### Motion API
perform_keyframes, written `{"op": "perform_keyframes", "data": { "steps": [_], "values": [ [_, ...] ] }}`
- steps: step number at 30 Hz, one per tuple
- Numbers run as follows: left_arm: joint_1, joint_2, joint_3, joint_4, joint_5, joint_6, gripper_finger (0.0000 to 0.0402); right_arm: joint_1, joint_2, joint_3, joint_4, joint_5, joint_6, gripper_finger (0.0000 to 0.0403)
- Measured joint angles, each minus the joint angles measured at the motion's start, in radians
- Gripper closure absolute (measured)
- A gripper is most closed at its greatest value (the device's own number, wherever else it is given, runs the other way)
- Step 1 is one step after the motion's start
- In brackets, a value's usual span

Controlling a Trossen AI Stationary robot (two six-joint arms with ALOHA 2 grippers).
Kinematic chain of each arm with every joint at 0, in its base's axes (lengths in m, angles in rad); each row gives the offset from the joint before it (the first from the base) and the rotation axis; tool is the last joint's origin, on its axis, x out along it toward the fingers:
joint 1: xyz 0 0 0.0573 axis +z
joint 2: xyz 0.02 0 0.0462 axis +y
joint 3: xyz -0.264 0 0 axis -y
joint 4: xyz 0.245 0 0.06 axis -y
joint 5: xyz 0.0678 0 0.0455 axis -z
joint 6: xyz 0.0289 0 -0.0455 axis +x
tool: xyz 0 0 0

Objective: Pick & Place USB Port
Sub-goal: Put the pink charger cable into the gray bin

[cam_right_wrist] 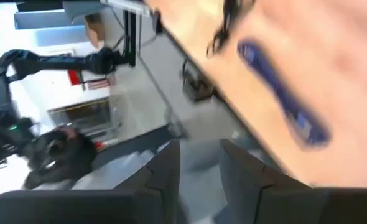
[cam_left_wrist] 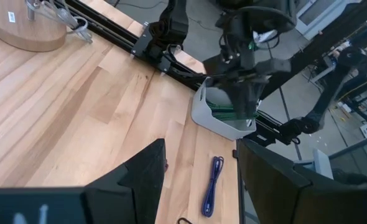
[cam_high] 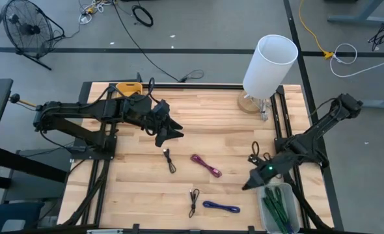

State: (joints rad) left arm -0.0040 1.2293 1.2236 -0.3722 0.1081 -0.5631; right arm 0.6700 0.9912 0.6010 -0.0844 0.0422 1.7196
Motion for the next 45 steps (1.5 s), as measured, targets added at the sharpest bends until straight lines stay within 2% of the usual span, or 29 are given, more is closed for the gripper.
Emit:
{"op": "perform_keyframes", "data": {
  "steps": [4, 9, 13, 20, 25, 28, 33, 41, 45],
  "values": [
    [0.000, 0.000, 0.000, 0.000, -0.001, 0.000, 0.0195, -0.083, 0.084, 0.000, 0.044, 0.016, -0.178, 0.0296],
    [0.000, 0.000, 0.000, 0.000, -0.003, -0.001, 0.0195, -0.188, 0.176, 0.003, 0.199, 0.020, -0.387, 0.0304],
    [0.000, 0.000, 0.000, 0.000, -0.003, -0.002, 0.0195, -0.263, 0.255, 0.069, 0.213, -0.045, -0.529, 0.0316],
    [0.000, 0.000, 0.000, 0.000, -0.003, -0.008, 0.0195, -0.369, 0.435, 0.263, 0.070, -0.260, -0.741, 0.0336],
    [0.000, 0.000, 0.000, 0.000, -0.003, -0.009, 0.0195, -0.432, 0.565, 0.395, -0.139, -0.314, -0.868, 0.0337],
    [0.000, 0.000, 0.000, 0.000, -0.003, -0.009, 0.0195, -0.471, 0.637, 0.436, -0.226, -0.328, -0.908, 0.0337],
    [0.000, 0.000, 0.000, 0.000, -0.003, -0.010, 0.0195, -0.510, 0.705, 0.452, -0.233, -0.354, -0.912, 0.0337],
    [0.000, 0.000, 0.000, 0.000, -0.003, -0.010, 0.0195, -0.548, 0.757, 0.452, -0.269, -0.356, -0.954, 0.0336],
    [0.000, 0.000, 0.000, 0.000, -0.003, -0.010, 0.0195, -0.563, 0.778, 0.452, -0.273, -0.340, -0.976, 0.0323]
  ]
}}
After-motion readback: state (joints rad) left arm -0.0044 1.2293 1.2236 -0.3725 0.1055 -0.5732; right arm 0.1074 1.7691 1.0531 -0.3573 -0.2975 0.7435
